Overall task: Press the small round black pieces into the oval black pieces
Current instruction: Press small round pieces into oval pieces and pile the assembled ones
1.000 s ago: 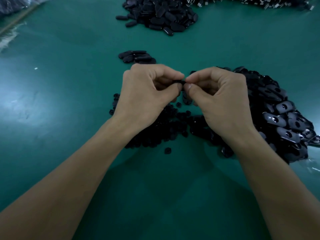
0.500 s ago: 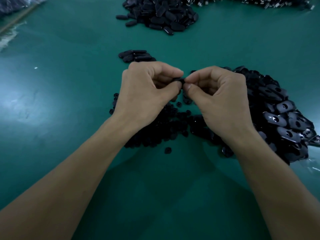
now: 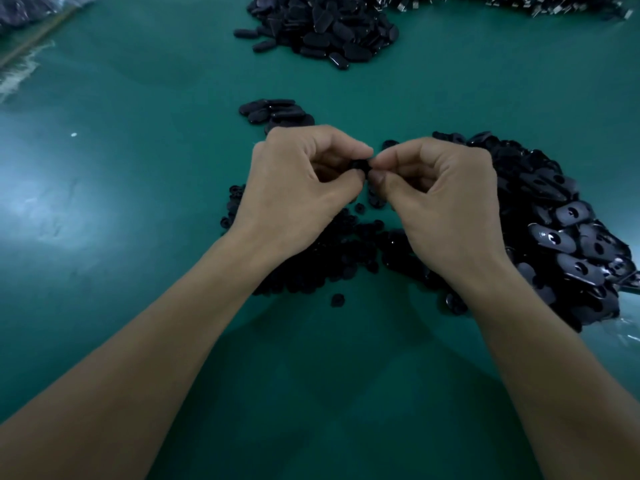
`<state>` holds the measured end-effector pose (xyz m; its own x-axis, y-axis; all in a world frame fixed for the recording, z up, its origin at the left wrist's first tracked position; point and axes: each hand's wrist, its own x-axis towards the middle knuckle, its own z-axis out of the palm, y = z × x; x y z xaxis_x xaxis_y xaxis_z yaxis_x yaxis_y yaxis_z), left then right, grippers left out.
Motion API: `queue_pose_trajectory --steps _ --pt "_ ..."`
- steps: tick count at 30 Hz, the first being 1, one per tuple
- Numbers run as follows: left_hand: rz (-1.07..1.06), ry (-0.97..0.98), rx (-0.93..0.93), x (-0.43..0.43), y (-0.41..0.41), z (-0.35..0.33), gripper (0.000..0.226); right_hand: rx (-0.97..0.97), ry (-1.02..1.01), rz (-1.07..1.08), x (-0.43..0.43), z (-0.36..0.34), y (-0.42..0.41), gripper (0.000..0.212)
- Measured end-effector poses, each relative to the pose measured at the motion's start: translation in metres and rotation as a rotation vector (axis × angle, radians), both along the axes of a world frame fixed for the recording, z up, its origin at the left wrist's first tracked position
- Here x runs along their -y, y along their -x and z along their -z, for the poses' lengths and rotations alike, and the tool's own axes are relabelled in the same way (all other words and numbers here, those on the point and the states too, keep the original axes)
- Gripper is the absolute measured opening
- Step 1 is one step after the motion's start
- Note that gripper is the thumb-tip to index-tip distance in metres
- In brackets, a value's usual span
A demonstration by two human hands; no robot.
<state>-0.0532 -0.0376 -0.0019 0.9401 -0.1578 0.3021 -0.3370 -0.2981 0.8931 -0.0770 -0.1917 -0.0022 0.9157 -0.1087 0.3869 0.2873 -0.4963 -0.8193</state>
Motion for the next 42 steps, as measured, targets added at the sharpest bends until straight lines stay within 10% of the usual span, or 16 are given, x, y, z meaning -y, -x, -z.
queue_pose_trajectory --steps 20,42 --pt "-0.125 -0.203 0.139 0.0 0.0 -0.002 0.016 0.031 0.146 -0.084 -0.007 0.0 0.008 0.025" --pt "0.034 0.096 -0.173 -0.005 -0.003 -0.009 0.019 -0.088 -0.156 -0.144 0.014 -0.001 -0.004 0.016"
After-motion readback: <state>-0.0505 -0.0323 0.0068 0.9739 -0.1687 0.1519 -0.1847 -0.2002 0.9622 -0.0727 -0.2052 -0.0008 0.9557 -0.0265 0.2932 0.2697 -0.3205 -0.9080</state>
